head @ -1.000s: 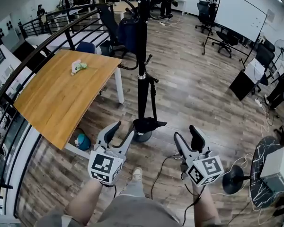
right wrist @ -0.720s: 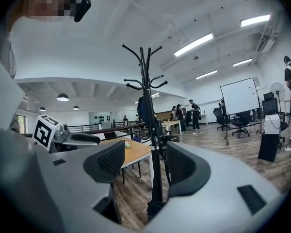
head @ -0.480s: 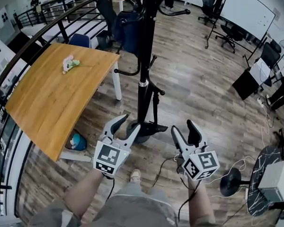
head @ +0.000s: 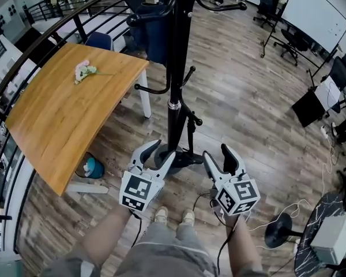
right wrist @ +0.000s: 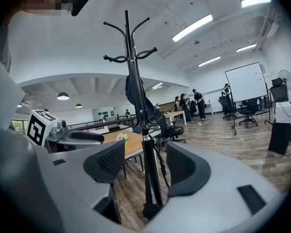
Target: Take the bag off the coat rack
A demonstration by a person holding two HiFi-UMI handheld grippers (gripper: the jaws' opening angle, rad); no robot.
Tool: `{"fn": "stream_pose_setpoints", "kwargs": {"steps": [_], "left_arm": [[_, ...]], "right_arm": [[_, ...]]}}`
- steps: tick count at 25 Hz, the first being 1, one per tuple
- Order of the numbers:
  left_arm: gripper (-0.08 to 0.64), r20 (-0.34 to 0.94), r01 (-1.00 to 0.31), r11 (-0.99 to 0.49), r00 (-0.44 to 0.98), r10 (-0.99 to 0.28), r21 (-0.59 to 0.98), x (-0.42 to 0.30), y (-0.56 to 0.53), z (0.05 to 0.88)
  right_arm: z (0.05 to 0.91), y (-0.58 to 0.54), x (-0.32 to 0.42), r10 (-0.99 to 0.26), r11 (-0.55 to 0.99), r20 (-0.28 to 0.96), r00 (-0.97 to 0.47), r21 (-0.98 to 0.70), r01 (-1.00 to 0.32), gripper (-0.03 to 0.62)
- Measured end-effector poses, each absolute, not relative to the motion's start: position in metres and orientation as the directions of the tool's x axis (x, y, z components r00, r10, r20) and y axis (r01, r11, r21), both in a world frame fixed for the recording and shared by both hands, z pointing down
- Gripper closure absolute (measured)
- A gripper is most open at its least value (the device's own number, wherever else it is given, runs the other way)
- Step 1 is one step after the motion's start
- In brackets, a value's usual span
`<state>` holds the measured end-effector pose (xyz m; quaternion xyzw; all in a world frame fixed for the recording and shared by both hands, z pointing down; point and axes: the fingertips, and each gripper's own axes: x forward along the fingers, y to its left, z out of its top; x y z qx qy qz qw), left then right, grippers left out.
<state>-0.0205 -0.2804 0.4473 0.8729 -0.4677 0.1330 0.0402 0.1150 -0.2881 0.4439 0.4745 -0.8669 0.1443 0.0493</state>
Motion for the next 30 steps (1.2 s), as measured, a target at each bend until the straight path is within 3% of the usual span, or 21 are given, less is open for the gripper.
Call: {"fn": "stream_pose_setpoints", "kwargs": {"steps": [13, 30], "left_arm": [[0.356, 0.304, -0.886, -0.458, 0.419, -0.856, -0.069, -0.008, -0.325, 0.525], [0.356, 0.340, -0.906, -0.420, 0.379, -0.861, -0.056, 0.004, -0.382, 0.624]], "right_arm": [[0.513, -0.355, 0.107, -0.717, 0.627, 0.237, -0.656, -0.192, -0.755, 0.313], [0.610, -0.408, 0.071, -0.669, 0.673, 0.277, -0.690, -0.170, -0.720, 0.313]]}}
